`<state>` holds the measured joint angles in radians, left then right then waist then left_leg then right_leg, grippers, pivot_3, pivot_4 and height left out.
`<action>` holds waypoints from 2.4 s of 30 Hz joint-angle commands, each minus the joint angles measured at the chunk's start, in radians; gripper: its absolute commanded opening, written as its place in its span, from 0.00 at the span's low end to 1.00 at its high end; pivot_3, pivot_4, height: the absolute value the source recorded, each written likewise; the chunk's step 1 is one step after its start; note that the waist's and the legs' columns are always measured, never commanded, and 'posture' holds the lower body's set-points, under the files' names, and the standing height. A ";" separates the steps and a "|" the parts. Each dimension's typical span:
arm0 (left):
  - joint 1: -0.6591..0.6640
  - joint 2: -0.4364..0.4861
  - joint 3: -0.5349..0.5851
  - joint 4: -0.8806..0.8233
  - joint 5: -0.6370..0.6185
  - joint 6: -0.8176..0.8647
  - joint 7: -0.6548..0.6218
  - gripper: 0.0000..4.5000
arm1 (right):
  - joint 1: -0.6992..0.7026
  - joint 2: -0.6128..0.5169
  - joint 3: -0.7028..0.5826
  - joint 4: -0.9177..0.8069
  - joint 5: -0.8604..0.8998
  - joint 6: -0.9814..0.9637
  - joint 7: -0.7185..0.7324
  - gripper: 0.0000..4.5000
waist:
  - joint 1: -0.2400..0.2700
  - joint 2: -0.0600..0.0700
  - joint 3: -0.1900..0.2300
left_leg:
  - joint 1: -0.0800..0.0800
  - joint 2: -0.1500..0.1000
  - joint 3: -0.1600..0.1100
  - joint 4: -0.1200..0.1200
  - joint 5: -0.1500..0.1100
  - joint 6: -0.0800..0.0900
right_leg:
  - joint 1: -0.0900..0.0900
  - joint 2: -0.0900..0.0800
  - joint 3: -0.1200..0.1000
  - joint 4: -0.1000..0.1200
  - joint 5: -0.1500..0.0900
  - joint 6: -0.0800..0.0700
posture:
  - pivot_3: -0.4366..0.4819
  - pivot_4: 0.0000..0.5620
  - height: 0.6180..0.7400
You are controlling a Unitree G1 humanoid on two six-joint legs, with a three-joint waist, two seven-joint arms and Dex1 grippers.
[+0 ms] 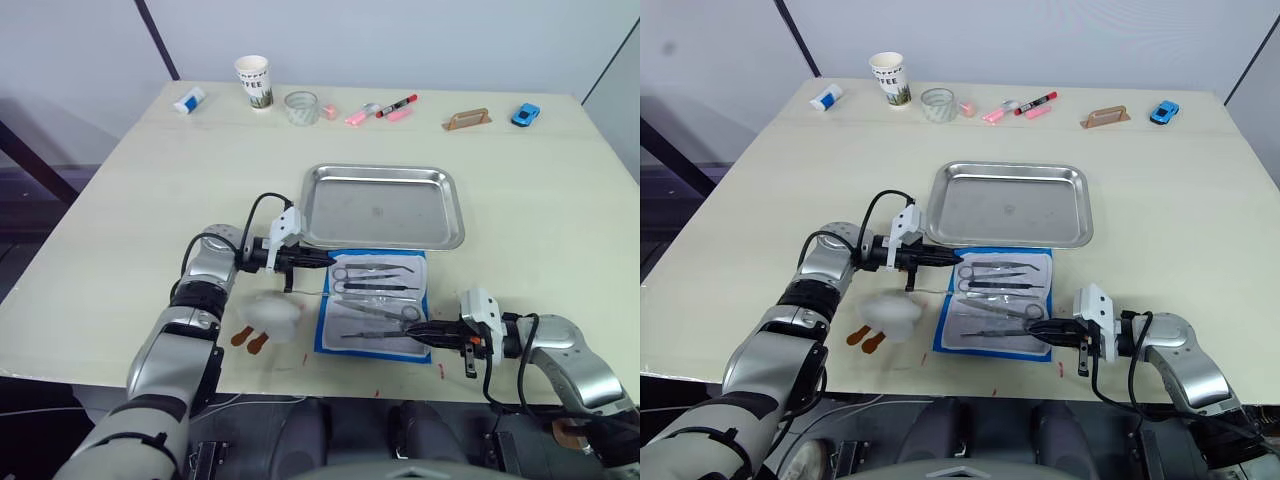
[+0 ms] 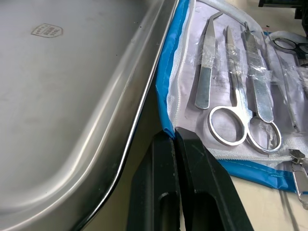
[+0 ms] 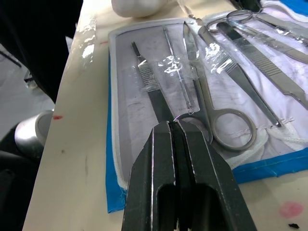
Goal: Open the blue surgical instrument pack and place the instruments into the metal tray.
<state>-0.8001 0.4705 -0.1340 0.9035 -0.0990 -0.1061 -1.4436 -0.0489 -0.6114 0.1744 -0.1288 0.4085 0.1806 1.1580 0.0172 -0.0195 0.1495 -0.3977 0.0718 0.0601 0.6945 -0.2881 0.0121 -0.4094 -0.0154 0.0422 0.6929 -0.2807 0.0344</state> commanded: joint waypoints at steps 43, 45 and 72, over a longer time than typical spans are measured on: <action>0.197 0.236 0.085 -0.434 -0.374 0.090 -0.171 1.00 | -0.025 -0.005 -0.128 -0.072 0.026 -0.108 -0.029 0.72 | -0.011 -0.001 0.001 | -0.001 0.001 0.000 0.000 0.000 0.000 | -0.002 0.000 0.000 0.000 0.000 0.000 | 0.48 0.27 0.82; 0.232 0.278 0.063 -0.524 -0.429 0.122 -0.171 1.00 | -0.052 -0.008 -0.119 -0.037 0.006 -0.120 -0.018 0.72 | -0.013 -0.001 0.001 | -0.001 0.001 0.001 0.000 0.000 0.000 | -0.002 0.000 0.001 0.000 0.000 0.000 | 0.48 0.27 0.82; 0.387 0.489 0.029 -0.915 -0.545 0.236 -0.171 1.00 | -0.197 0.046 -0.024 0.247 -0.174 -0.249 -0.002 0.72 | -0.005 0.001 0.003 | -0.001 0.001 0.003 0.000 0.000 0.000 | -0.003 0.000 0.003 0.001 0.000 0.000 | 0.48 0.27 0.82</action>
<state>-0.4170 0.9498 -0.1267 0.0099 -0.6321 0.1380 -1.5748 -0.2355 -0.5623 0.1498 0.1129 0.2498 -0.0525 1.1666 0.0123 -0.0190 0.1524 -0.3985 0.0732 0.0628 0.6943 -0.2881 0.0121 -0.4128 -0.0149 0.0447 0.6934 -0.2810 0.0340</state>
